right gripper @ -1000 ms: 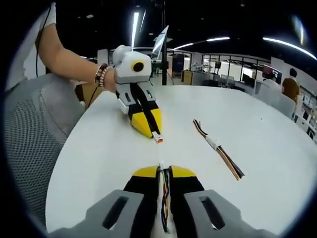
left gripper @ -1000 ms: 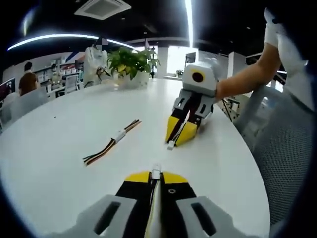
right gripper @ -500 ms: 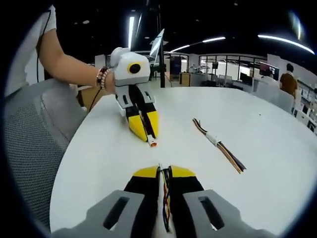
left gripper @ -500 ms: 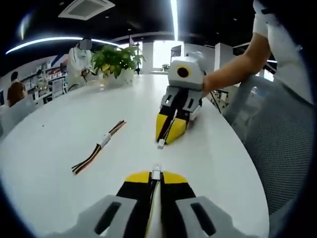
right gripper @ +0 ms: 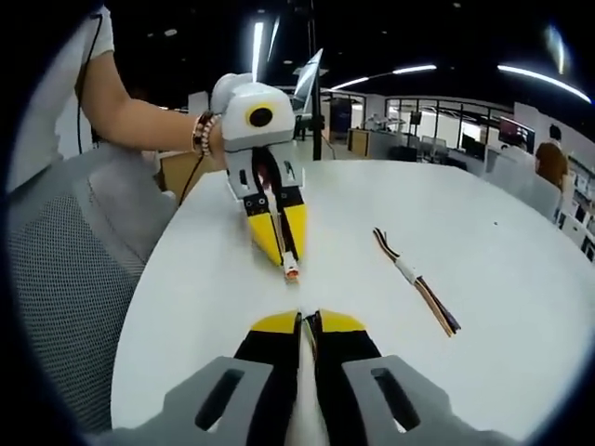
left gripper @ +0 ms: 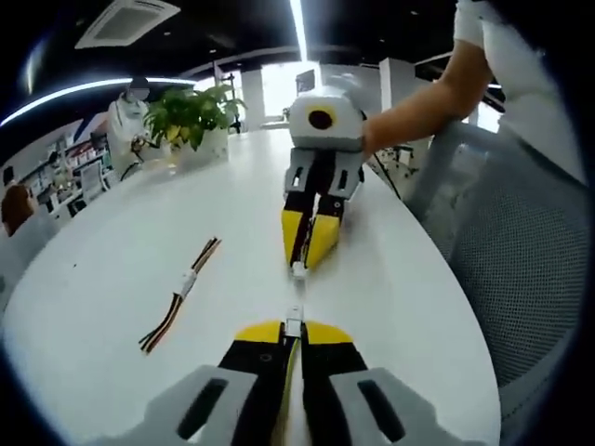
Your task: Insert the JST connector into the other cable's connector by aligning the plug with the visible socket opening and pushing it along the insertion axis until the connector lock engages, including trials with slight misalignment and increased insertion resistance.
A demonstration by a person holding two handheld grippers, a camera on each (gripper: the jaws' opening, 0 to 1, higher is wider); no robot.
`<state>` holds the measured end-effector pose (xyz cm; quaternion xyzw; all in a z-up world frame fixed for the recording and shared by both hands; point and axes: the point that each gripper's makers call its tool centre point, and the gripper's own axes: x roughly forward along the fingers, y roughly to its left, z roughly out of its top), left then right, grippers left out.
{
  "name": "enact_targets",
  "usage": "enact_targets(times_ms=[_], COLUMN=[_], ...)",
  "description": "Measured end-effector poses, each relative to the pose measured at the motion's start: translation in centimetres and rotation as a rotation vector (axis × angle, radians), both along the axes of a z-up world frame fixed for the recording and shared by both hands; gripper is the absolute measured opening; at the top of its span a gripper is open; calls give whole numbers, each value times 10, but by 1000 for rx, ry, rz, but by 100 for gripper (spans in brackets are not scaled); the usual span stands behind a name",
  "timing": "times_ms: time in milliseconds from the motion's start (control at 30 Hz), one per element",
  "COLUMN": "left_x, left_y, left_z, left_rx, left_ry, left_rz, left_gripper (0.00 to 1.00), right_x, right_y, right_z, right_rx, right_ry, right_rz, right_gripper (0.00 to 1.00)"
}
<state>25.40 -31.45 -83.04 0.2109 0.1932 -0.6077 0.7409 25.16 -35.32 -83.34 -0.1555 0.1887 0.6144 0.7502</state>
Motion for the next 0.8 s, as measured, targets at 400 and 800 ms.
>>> enact_targets(times_ms=[400, 800], left_x=[4, 7], left_y=[-1, -6], left_z=[6, 6], left_rx=[21, 17], left_ry=[-41, -47], left_rz=[11, 33], left_gripper=[0, 0], right_x=[5, 7], right_y=[9, 13], right_z=[9, 6], right_rx=[-16, -29], right_ry=[-36, -39], right_rz=[-23, -47], right_gripper=[2, 3])
